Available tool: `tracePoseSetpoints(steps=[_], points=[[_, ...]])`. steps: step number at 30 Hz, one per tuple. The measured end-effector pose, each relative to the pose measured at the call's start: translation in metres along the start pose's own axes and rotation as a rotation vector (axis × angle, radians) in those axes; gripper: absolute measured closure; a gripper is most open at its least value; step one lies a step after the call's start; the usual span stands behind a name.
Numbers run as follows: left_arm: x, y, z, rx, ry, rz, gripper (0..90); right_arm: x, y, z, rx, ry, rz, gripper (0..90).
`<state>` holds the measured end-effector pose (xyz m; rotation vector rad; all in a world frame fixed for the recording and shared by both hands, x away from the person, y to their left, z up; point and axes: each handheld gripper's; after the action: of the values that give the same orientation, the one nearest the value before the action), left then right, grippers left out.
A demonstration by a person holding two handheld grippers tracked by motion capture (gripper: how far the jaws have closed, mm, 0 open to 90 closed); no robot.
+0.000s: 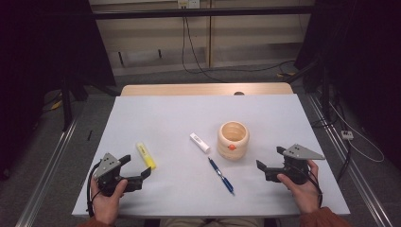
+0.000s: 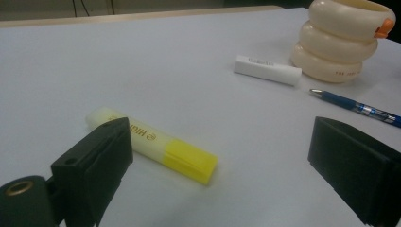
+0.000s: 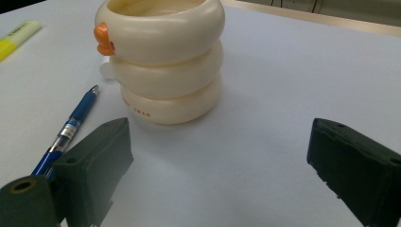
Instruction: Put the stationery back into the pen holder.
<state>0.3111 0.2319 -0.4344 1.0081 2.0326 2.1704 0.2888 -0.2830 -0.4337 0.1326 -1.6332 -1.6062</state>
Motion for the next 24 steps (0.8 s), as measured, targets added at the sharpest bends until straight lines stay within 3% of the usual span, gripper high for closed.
tracePoseSetpoints(steps=[7,14,19,21,24], points=[[-0.004,0.0,-0.002,-0.029,0.006,0.014,6.0,0.003,-0.002,0.001,-0.009,0.002,-0.004,6.6],[-0.008,0.003,-0.009,-0.018,-0.016,0.057,7.8,-0.001,-0.002,0.003,-0.012,0.009,-0.003,6.6],[-0.007,0.015,-0.009,-0.004,-0.02,0.069,20.1,-0.001,-0.003,0.004,0.003,0.017,0.003,6.6],[-0.008,0.017,-0.007,0.016,-0.047,0.082,33.5,0.0,-0.003,0.004,-0.002,0.017,-0.001,6.7],[-0.011,0.019,-0.006,0.007,-0.066,0.106,46.3,-0.002,-0.003,0.003,0.004,0.024,0.006,6.6]])
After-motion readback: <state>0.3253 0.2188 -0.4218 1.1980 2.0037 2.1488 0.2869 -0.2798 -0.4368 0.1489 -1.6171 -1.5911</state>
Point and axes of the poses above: each handheld gripper's, and its own axes: x roughly backward along the jaws, y roughly out of its top, z roughly to its left, and after that the axes turned 12 degrees about y, right-handed
